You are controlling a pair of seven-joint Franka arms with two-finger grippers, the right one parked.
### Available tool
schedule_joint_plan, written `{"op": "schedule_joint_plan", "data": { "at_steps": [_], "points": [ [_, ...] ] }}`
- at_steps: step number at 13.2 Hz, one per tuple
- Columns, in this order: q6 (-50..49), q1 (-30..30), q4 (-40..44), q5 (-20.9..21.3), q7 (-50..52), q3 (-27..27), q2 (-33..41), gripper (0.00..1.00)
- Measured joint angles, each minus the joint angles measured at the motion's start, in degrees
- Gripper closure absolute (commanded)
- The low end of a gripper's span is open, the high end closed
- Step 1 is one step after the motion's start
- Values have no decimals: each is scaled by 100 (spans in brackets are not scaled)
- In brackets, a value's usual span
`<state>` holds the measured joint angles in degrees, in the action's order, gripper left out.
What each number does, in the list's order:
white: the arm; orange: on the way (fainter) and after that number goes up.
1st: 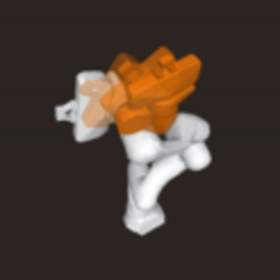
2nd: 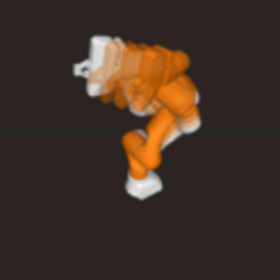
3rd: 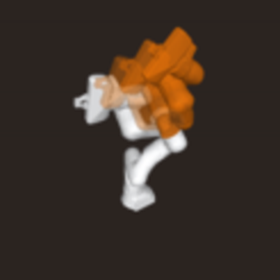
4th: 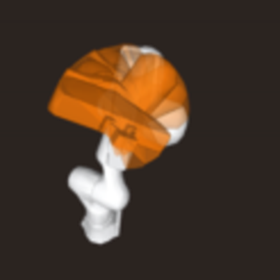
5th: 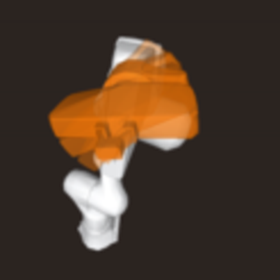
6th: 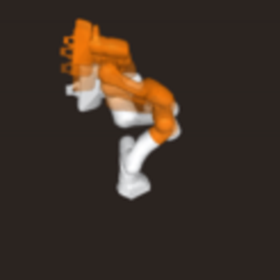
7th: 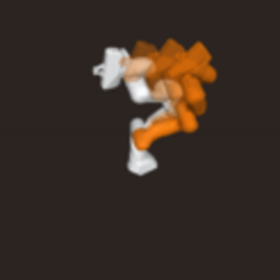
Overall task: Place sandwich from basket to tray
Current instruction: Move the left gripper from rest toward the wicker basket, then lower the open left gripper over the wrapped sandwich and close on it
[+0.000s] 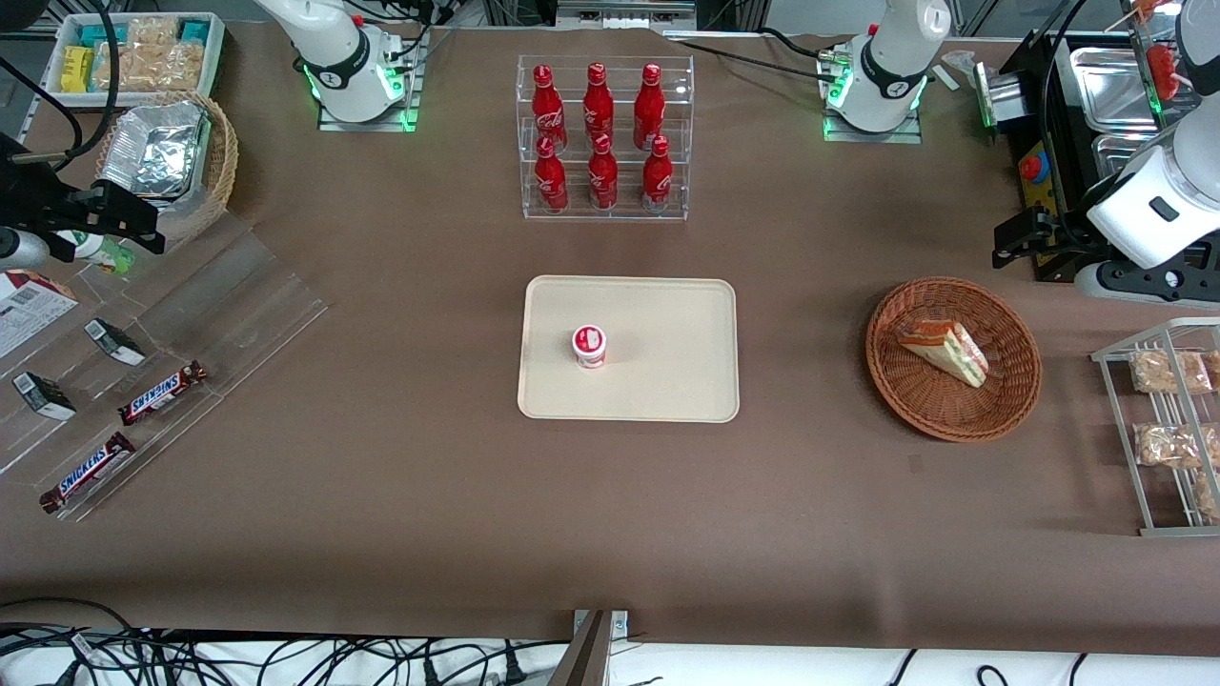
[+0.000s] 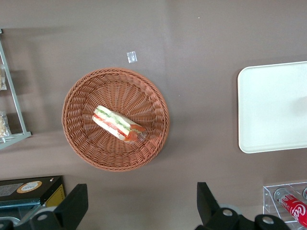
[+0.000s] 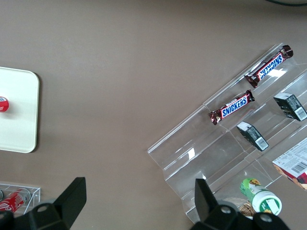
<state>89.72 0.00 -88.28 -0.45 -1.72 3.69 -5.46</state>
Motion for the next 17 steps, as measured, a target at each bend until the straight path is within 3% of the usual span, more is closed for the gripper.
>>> {"op": "schedule_joint_plan", "data": {
  "at_steps": [9, 17],
  "points": [
    [-4, 129, -54, 0, 21, -86, -45, 0],
    [731, 532, -994, 132, 1550, -120, -220, 0]
  ]
}}
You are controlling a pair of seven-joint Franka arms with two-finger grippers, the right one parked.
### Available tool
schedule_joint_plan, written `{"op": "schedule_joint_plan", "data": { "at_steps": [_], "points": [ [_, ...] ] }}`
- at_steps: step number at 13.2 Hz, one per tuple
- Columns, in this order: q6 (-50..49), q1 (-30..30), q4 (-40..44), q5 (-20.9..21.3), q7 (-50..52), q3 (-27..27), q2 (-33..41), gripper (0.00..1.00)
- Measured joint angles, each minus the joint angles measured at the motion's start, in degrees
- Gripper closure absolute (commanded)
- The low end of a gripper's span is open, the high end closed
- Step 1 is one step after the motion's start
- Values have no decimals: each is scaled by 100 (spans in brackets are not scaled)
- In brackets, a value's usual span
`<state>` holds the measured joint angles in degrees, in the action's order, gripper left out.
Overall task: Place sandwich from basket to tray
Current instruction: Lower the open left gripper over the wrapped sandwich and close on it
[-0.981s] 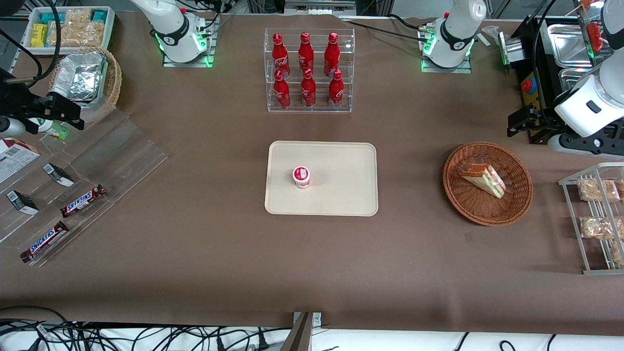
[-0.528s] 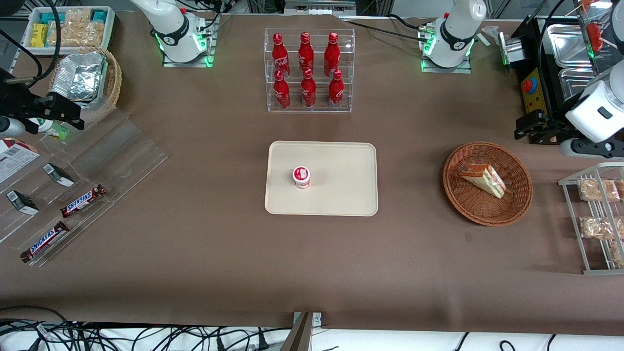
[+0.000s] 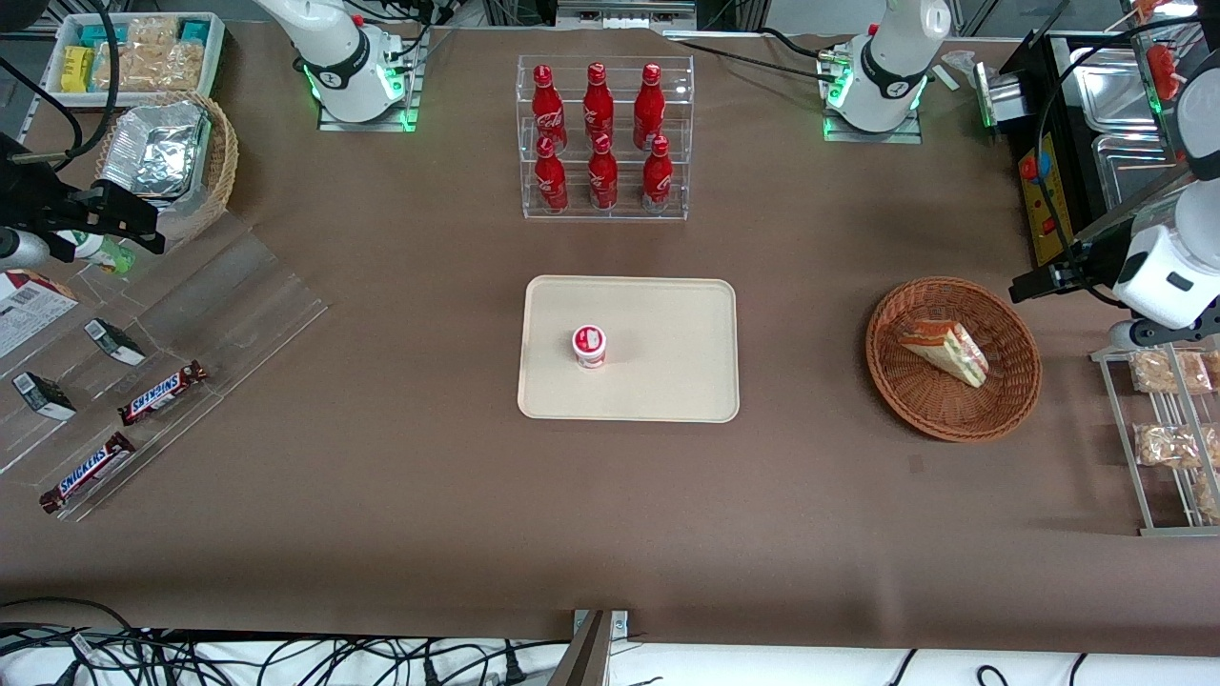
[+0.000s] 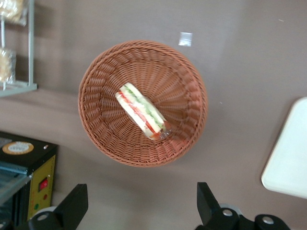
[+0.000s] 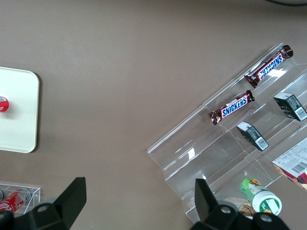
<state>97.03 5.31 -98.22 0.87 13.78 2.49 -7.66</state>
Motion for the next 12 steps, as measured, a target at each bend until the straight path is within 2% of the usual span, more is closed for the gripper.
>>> {"op": "schedule_joint_plan", "data": {
  "at_steps": [5, 12],
  "points": [
    [1422, -1, -1126, 184, 1549, 7, 1, 0],
    [3147, 28, -2367, 245, 2998, 6, -14, 0]
  ]
}}
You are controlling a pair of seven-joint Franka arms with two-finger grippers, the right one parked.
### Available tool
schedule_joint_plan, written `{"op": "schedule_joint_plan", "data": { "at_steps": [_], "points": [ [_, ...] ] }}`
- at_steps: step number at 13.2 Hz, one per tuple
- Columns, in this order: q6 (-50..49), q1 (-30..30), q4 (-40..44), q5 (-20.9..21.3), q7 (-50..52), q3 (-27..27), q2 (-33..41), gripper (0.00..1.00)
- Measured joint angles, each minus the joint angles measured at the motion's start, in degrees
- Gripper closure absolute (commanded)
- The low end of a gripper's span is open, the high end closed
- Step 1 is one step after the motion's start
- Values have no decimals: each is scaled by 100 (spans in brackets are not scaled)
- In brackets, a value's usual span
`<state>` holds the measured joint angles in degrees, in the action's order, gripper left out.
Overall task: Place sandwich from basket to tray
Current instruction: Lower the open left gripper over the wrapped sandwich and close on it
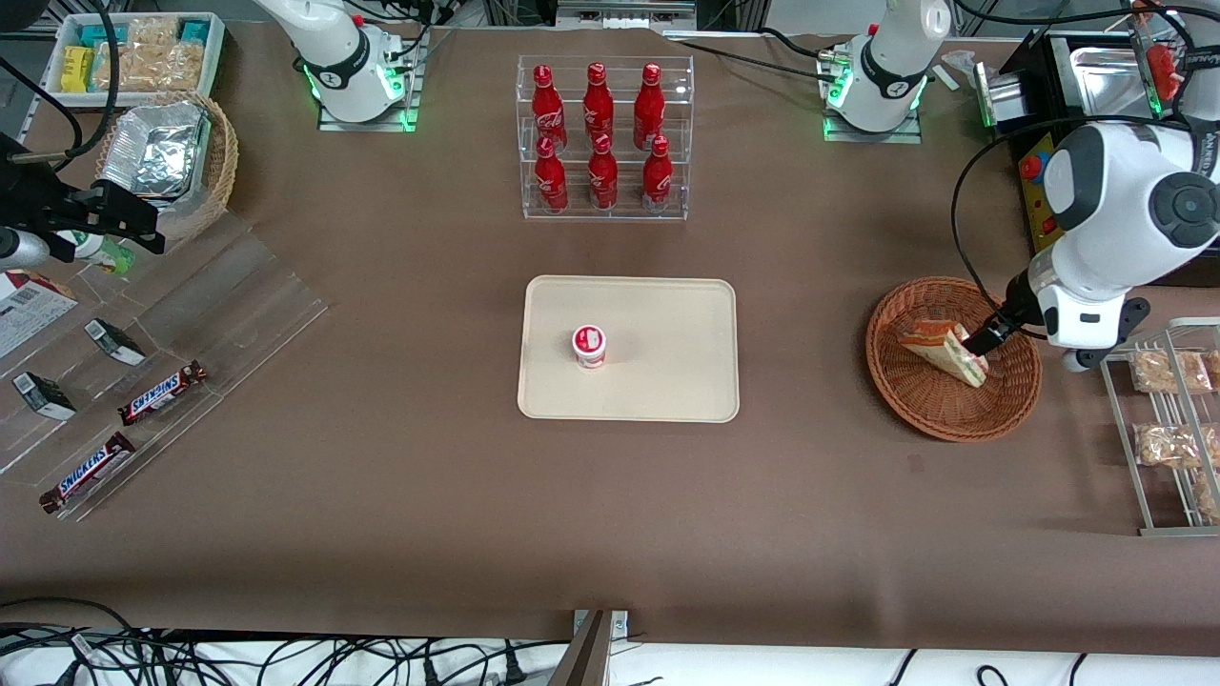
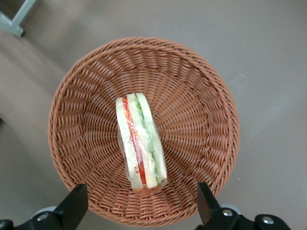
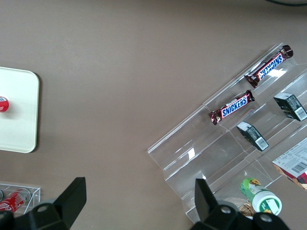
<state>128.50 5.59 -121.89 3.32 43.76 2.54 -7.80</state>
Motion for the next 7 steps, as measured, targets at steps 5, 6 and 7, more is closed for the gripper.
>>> {"op": "schedule_joint_plan", "data": {
  "at_steps": [5, 6, 7],
  "points": [
    [611, -1, -288, 819, 1252, 48, -327, 0],
    [789, -1, -382, 823, 1335, 51, -371, 0],
    [942, -1, -460, 825, 1424, 51, -417, 0]
  ]
}}
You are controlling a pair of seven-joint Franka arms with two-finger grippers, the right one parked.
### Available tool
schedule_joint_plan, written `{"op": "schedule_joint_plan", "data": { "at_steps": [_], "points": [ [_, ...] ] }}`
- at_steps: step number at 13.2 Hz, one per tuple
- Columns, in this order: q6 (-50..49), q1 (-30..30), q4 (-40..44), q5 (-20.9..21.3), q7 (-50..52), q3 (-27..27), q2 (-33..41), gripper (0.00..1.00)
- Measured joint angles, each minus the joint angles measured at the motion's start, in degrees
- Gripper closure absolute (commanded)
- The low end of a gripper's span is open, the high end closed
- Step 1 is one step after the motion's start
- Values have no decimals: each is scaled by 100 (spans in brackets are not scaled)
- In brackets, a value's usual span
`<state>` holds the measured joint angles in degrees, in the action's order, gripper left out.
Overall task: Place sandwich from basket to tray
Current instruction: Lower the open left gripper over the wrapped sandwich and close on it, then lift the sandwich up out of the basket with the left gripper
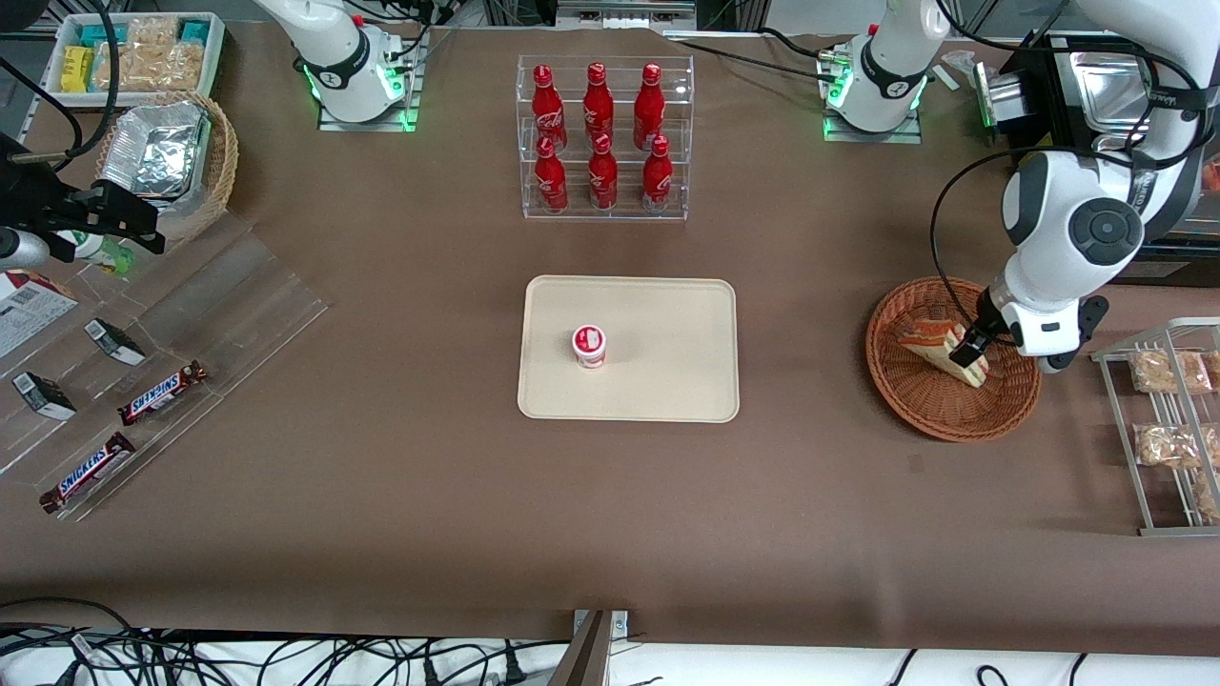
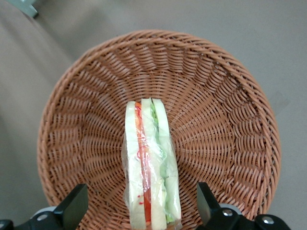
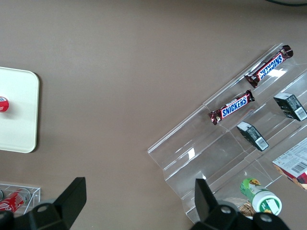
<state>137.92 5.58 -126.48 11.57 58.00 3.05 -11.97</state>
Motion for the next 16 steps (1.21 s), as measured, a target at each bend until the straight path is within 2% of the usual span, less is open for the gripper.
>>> {"op": "schedule_joint_plan", "data": {
  "at_steps": [8, 10, 11, 16],
  "points": [
    [800, 2, -449, 2, 262, 1, -291, 2],
    [821, 2, -486, 2, 266, 1, -312, 84],
    [824, 2, -496, 2, 270, 1, -320, 100],
    [853, 2, -500, 2, 342, 1, -348, 100]
  ]
}}
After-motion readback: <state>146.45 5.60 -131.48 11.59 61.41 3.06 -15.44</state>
